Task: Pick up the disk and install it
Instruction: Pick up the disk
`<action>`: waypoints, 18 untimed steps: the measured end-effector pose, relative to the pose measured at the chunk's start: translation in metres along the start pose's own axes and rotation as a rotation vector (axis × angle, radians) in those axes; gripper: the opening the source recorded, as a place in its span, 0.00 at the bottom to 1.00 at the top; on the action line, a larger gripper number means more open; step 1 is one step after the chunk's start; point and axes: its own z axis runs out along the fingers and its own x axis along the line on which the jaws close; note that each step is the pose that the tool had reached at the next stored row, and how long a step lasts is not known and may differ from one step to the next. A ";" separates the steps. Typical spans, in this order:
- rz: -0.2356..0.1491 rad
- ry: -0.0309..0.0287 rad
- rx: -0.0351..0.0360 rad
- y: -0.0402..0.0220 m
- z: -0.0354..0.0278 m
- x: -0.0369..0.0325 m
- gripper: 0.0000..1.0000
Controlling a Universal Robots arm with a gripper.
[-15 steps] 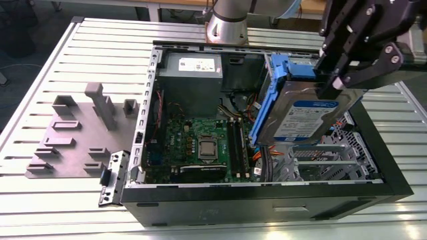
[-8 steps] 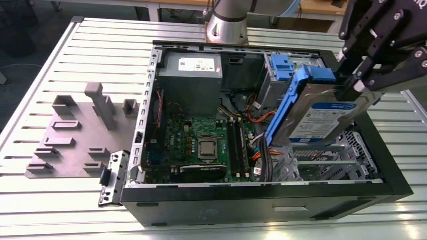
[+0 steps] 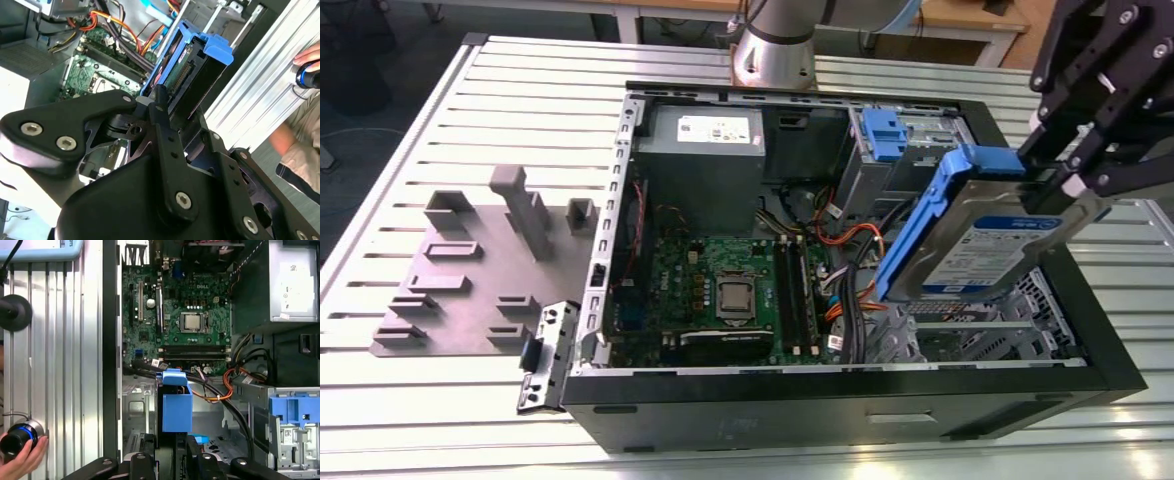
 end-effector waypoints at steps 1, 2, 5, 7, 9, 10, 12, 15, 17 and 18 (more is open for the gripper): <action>0.000 -0.0001 0.0000 -0.0023 0.0003 0.0006 0.35; 0.000 -0.0001 0.0000 -0.0047 0.0005 0.0012 0.35; 0.001 -0.0001 0.0000 -0.0115 0.0011 0.0029 0.35; 0.001 -0.0001 0.0001 -0.0161 0.0015 0.0040 0.35; 0.001 -0.0001 0.0001 -0.0209 0.0020 0.0050 0.35; 0.001 -0.0001 0.0001 -0.0233 0.0024 0.0052 0.35; 0.001 -0.0002 0.0000 -0.0279 0.0032 0.0053 0.35; 0.001 -0.0001 0.0000 -0.0331 0.0046 0.0056 0.35; 0.001 0.0002 0.0000 -0.0343 0.0057 0.0056 0.35; 0.002 0.0002 0.0001 -0.0344 0.0063 0.0057 0.35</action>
